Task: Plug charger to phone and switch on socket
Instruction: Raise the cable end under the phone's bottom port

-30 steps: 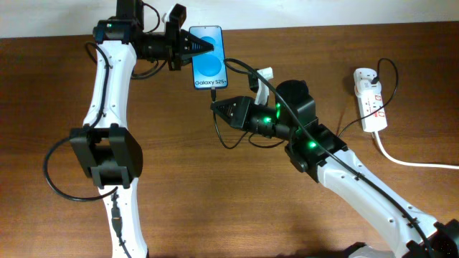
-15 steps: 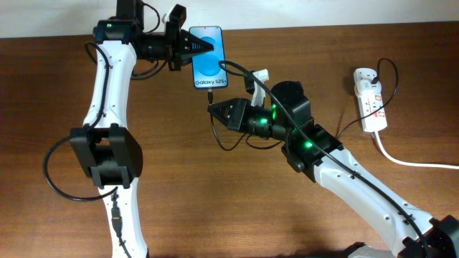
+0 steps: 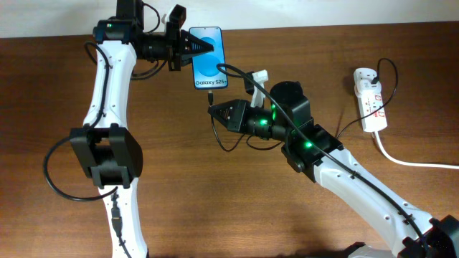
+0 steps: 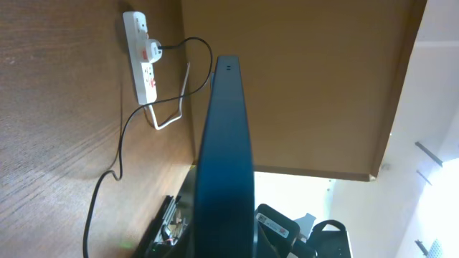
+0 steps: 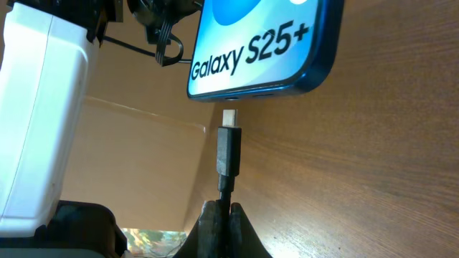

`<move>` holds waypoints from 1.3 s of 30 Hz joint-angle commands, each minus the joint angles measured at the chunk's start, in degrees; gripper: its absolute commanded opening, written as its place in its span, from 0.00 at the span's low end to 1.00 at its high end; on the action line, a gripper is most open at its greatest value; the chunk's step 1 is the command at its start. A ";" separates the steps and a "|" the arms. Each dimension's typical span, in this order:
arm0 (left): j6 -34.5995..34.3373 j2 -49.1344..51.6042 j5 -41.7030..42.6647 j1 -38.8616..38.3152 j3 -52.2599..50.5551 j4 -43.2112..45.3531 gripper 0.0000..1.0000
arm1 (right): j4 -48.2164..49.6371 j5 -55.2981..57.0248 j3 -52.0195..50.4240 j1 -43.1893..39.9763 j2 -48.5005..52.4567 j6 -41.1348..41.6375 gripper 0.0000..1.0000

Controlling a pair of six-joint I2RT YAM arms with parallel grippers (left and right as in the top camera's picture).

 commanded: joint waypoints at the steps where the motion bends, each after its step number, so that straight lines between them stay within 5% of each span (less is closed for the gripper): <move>1: -0.57 -0.11 3.41 0.42 0.02 0.11 0.00 | 0.07 -0.79 -0.24 -0.68 0.39 -1.22 0.04; 39: -0.52 -0.11 2.73 -0.07 0.02 1.22 0.00 | 1.27 -1.90 -0.24 -1.53 0.39 -1.25 0.04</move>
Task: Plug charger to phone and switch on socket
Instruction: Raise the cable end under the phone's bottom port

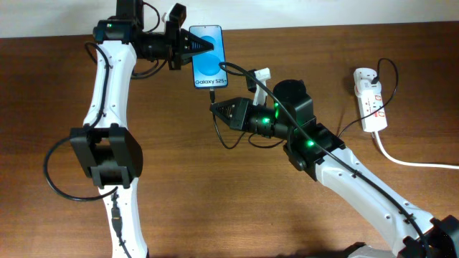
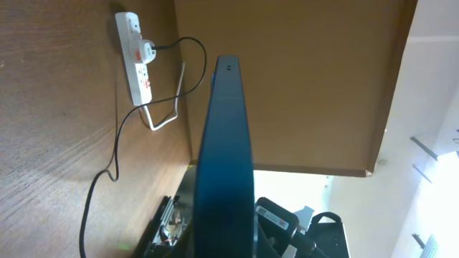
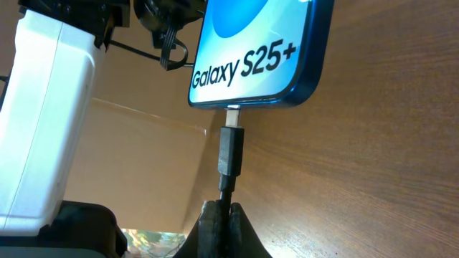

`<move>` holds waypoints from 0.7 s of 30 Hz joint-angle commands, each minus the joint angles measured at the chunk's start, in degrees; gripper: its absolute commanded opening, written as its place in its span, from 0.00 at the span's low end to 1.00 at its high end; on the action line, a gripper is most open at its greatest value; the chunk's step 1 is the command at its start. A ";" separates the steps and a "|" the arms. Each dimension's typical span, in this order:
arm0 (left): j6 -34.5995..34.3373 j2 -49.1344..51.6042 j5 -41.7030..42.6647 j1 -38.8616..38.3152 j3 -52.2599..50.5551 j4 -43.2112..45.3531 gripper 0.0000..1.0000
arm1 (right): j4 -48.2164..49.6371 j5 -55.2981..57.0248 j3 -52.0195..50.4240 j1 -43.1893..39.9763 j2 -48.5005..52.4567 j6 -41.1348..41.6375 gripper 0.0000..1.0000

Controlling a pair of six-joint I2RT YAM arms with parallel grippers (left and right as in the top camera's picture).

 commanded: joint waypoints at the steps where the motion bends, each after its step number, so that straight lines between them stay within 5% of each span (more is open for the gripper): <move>1: -0.37 -0.11 1.53 -0.07 0.02 0.15 0.00 | 0.57 -0.98 -0.24 -0.28 0.39 -0.42 0.04; 21: -0.35 -0.11 0.72 -0.13 0.02 -0.13 0.00 | 0.35 0.13 -0.24 -0.92 0.39 -0.42 0.04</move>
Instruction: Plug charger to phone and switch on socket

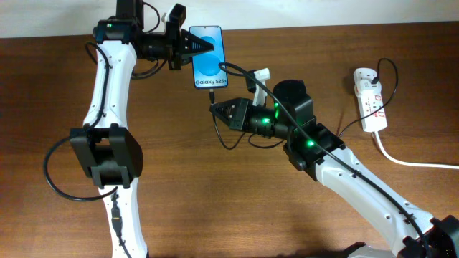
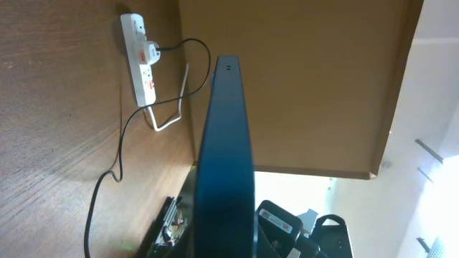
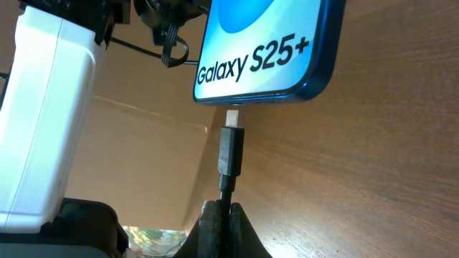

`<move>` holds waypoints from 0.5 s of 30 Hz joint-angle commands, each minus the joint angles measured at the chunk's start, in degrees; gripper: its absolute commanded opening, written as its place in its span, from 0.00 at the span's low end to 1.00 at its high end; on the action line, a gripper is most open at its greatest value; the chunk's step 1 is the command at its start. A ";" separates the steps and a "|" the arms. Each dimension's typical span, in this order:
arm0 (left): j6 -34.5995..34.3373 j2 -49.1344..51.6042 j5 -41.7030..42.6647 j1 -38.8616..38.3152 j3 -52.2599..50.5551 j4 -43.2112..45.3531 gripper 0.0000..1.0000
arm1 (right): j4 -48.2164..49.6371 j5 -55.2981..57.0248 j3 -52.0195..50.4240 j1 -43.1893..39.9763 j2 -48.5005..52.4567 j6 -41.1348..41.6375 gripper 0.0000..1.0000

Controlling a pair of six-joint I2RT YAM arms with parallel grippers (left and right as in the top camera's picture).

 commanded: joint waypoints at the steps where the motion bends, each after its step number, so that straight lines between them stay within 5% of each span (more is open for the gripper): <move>1: -0.37 -0.11 1.57 -0.13 0.02 -0.07 0.00 | 0.85 0.59 -0.24 -1.44 0.39 -0.39 0.04; 15: -0.42 -0.11 1.53 -0.13 0.02 -0.07 0.00 | 0.46 -0.98 -0.24 -1.84 0.39 -0.42 0.04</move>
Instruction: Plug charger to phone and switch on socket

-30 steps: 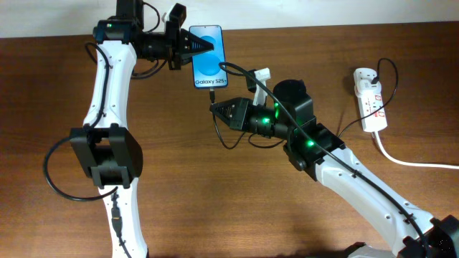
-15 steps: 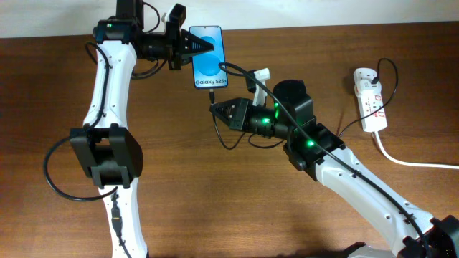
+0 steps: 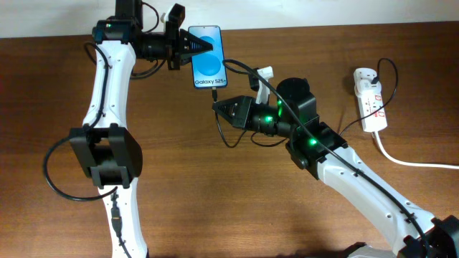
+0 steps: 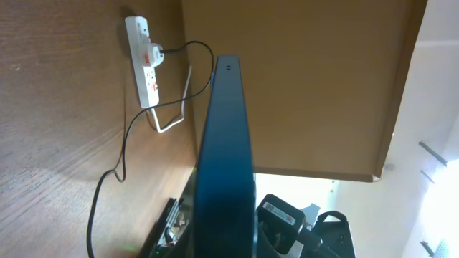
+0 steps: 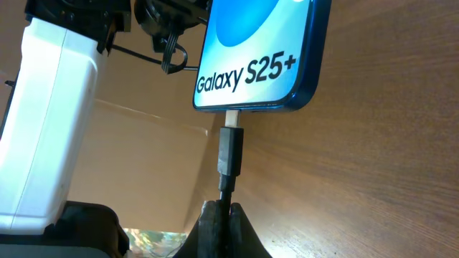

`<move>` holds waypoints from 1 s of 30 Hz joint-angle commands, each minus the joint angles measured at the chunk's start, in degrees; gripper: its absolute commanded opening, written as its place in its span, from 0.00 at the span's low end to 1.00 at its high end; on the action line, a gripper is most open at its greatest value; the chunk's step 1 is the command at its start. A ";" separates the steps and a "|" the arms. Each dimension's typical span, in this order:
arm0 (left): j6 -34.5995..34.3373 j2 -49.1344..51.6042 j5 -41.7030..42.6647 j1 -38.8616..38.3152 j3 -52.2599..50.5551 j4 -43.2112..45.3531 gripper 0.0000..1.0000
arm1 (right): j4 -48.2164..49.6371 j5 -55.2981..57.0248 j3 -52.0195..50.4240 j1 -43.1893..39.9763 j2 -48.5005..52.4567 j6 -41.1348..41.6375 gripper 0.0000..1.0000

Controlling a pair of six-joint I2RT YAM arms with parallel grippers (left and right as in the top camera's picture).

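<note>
The blue Galaxy S25+ phone [image 3: 208, 66] is held off the table, screen lit, with my left gripper [image 3: 192, 47] shut on its left edge; in the left wrist view the phone [image 4: 226, 143] shows edge-on. My right gripper [image 5: 229, 212] is shut on the black charger cable just behind the plug [image 5: 230, 150]. The plug's metal tip [image 5: 232, 115] meets the phone's [image 5: 258, 50] bottom edge at the port, and part of the tip still shows. The white power strip [image 3: 370, 100] lies at the far right with the charger's adapter plugged in.
The black cable [image 3: 228, 136] loops on the table under my right arm and runs to the power strip [image 4: 145, 68]. A white lead [image 3: 412, 162] leaves the strip toward the right edge. The table's back edge runs just behind the phone.
My right gripper has shifted slightly toward the phone with the plug. The metal tip now sits against the phone's bottom edge, with a little less of it showing.
At first the plug hung a short gap below the phone's bottom edge, held by my right gripper, with my left gripper holding the phone. Then the tip reached the edge, stayed just under it, and now presses at the port.
</note>
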 commanded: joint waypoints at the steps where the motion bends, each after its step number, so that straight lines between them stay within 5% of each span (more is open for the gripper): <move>1: -0.39 -0.11 2.14 -0.17 0.02 -0.09 0.00 | 0.33 -0.02 -0.24 -0.35 0.39 -0.63 0.04; 30: -1.90 -0.11 2.14 -0.17 0.02 -0.07 0.00 | -0.79 -0.98 -0.24 1.05 0.42 -1.29 0.04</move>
